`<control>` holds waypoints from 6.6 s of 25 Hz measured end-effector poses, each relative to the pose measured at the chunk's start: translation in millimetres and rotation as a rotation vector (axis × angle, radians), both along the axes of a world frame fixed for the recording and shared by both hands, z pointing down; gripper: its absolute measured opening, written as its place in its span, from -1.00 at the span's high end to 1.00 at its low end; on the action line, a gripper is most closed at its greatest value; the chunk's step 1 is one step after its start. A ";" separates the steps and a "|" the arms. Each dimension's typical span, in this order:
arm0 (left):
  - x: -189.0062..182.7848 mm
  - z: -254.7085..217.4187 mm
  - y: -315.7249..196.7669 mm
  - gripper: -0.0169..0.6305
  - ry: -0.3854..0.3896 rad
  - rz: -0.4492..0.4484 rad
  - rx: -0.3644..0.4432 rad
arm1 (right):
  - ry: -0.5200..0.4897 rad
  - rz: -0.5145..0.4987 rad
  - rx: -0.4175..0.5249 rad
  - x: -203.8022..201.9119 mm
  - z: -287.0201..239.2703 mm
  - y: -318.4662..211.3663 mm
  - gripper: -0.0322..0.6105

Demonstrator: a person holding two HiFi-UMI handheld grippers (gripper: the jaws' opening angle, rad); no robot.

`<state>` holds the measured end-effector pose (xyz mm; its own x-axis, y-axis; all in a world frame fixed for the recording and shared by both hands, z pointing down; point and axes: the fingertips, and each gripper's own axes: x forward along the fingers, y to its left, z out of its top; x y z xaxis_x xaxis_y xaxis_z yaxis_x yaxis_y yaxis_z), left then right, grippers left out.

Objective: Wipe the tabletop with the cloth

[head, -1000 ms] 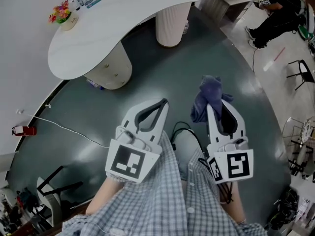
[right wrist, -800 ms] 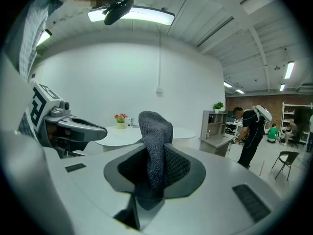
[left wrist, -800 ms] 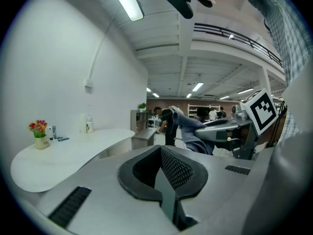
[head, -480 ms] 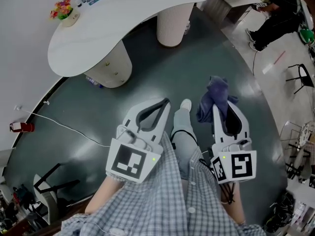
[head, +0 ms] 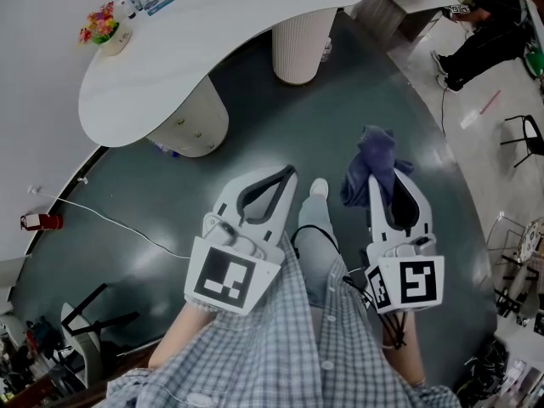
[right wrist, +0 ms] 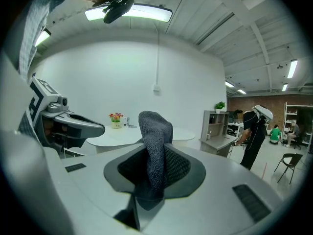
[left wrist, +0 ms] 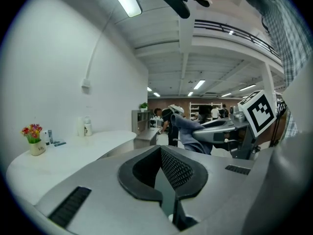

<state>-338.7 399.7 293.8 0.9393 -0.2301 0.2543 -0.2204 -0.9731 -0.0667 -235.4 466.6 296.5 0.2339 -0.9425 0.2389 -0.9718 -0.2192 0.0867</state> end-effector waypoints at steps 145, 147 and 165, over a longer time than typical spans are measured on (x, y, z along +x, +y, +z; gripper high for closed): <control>419.9 -3.5 -526.4 0.93 -0.045 -0.802 -0.026 | 0.162 -0.541 -0.460 603.0 162.4 -640.6 0.64; 420.6 -0.2 -523.7 0.93 -0.051 -0.831 -0.037 | 0.164 -0.568 -0.483 604.8 173.2 -645.4 0.64; 429.1 7.7 -511.6 0.93 -0.074 -0.919 -0.061 | 0.125 -0.662 -0.546 608.1 216.6 -662.1 0.64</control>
<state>90.4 -111.9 301.5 0.3750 -0.8615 0.3423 -0.9050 -0.4202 -0.0660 372.7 -195.5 513.1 -0.2673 -0.6548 0.7069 -0.8613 0.4913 0.1293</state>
